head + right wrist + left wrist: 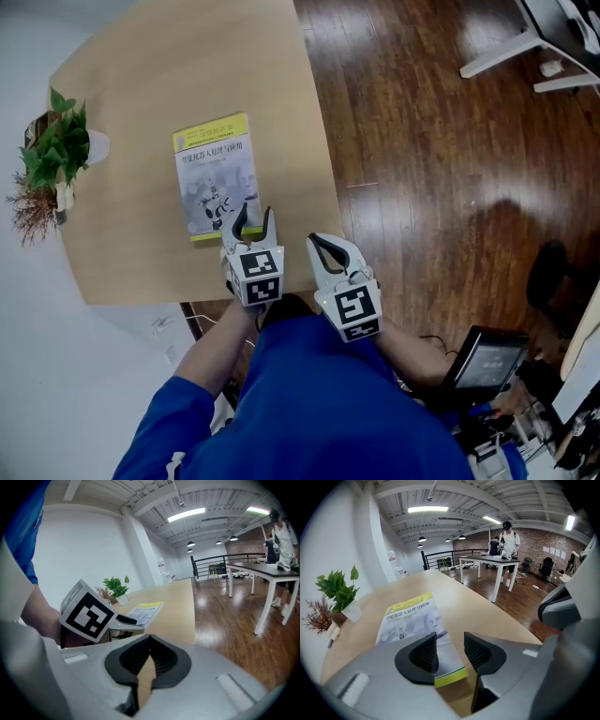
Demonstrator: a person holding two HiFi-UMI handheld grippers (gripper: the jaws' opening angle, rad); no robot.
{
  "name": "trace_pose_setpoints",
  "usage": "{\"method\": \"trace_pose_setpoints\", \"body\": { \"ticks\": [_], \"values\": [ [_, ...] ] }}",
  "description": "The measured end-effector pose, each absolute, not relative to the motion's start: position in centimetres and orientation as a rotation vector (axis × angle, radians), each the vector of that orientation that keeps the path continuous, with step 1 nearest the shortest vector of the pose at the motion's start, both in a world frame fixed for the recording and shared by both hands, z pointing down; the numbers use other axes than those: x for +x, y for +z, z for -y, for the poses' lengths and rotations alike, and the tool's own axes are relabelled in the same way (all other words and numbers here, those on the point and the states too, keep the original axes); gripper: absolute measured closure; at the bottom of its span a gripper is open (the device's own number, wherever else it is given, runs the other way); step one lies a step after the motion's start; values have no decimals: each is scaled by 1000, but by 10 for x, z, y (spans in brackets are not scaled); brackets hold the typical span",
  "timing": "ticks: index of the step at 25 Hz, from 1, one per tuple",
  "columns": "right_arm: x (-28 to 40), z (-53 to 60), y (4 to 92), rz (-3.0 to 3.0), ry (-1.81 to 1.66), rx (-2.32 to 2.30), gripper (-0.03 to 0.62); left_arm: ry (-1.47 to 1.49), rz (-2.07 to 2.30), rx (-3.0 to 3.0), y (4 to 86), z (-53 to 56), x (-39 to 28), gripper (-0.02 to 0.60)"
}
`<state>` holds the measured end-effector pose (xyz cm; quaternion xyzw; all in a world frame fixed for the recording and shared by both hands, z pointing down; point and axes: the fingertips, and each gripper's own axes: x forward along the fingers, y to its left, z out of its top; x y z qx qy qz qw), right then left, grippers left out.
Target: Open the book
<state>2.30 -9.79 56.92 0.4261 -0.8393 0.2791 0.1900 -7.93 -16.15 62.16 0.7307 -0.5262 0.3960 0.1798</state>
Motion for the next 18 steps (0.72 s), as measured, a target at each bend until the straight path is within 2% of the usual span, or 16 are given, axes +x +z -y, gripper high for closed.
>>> {"method": "trace_pose_setpoints", "body": {
  "ticks": [10, 18],
  "values": [
    [36, 106, 580, 2358, 830, 1194, 591, 1269, 1516, 1971, 641, 173, -84, 386],
    [42, 106, 576, 2365, 837, 1193, 591, 1297, 1531, 1934, 641, 173, -83, 414]
  ]
}}
